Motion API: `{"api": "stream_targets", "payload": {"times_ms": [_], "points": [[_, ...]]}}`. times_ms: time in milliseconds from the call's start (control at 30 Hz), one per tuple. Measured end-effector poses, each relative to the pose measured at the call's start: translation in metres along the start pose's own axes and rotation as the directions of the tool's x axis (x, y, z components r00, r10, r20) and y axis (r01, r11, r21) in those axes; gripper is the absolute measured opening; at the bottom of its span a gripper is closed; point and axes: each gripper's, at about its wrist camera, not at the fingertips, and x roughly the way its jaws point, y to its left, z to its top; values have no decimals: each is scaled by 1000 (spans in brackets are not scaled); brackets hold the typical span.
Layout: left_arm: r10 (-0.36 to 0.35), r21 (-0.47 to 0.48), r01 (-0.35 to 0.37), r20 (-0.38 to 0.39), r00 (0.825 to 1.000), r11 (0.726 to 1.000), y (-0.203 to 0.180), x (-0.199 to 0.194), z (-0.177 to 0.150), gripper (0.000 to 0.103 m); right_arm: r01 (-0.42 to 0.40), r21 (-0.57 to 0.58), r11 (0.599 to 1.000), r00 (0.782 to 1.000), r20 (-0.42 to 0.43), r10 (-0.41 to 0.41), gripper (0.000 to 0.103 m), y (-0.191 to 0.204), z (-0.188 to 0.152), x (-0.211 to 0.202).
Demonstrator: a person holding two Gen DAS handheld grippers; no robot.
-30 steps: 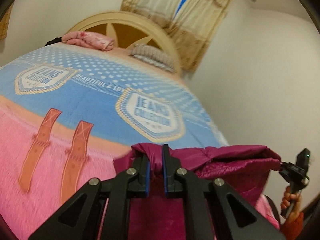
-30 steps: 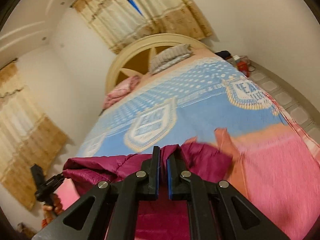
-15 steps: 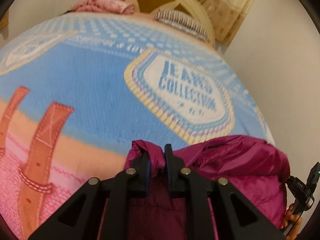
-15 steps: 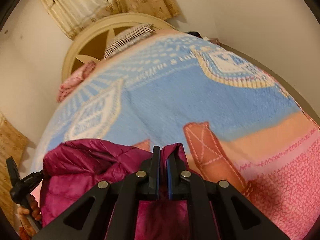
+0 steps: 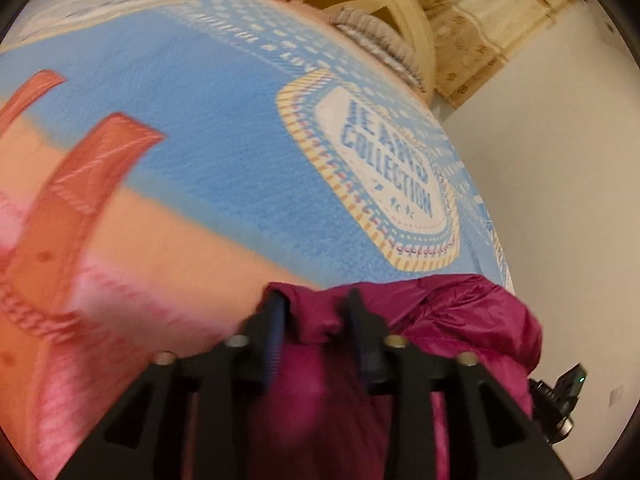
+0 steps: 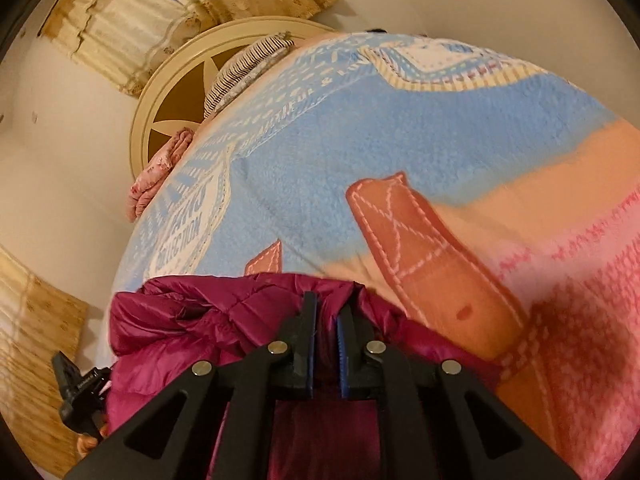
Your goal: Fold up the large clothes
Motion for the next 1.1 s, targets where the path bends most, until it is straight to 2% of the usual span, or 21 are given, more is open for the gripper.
{"api": "stream_targets", "payload": {"times_ms": [33,67,100,167,233,267,300,367,433,500,533,567,600,767,867,933,1100], "points": [[44,-20,-44,10,999,999,5,-11,2,82,-5,20,1000,1000,-5,5,10,-1,1,-10],[86,-41,-85,42,995,996,10,-25,4,93,-10,27,1000,1000,3,10,10,1,0,-19],[119,-72,-112,107,987,991,18,-49,5,102,-39,27,999,999,34,38,12,2,0,-37],[114,-80,-102,158,981,991,25,-78,6,103,-77,9,997,992,105,75,27,8,0,-73],[144,-60,-136,169,975,989,23,-99,5,103,-63,-14,998,978,196,65,75,17,-1,-112],[167,-35,-163,180,969,986,18,-105,2,103,-50,-36,998,969,242,57,76,24,-3,-125],[187,26,-196,199,962,980,4,-112,-4,103,-27,-90,996,955,291,53,76,38,-7,-141],[204,157,-242,221,954,958,-27,-109,-20,103,32,-250,968,950,309,49,73,82,-18,-153],[191,281,-256,236,953,925,-62,-100,-38,103,73,-387,919,957,288,45,47,127,-34,-145],[166,389,-255,247,955,886,-101,-85,-56,103,153,-484,861,959,282,-12,31,168,-52,-124],[158,418,-251,246,956,873,-117,-78,-62,103,145,-517,843,965,262,-6,24,185,-58,-108],[156,441,-253,244,957,861,-133,-68,-68,103,116,-521,845,972,233,11,21,194,-61,-94],[164,446,-261,244,956,856,-147,-55,-68,103,100,-512,853,978,209,11,21,200,-62,-78],[218,416,-282,194,956,865,-168,-2,-71,102,185,-512,839,982,128,-138,21,204,-61,7],[243,405,-289,163,956,867,-159,23,-75,102,145,-466,873,989,57,-133,21,178,-63,36],[224,390,-267,151,963,881,-151,29,-80,103,122,-451,884,992,43,-115,21,168,-65,44],[200,387,-260,189,962,885,-147,33,-91,103,106,-460,882,994,26,-106,21,162,-72,59]]}}
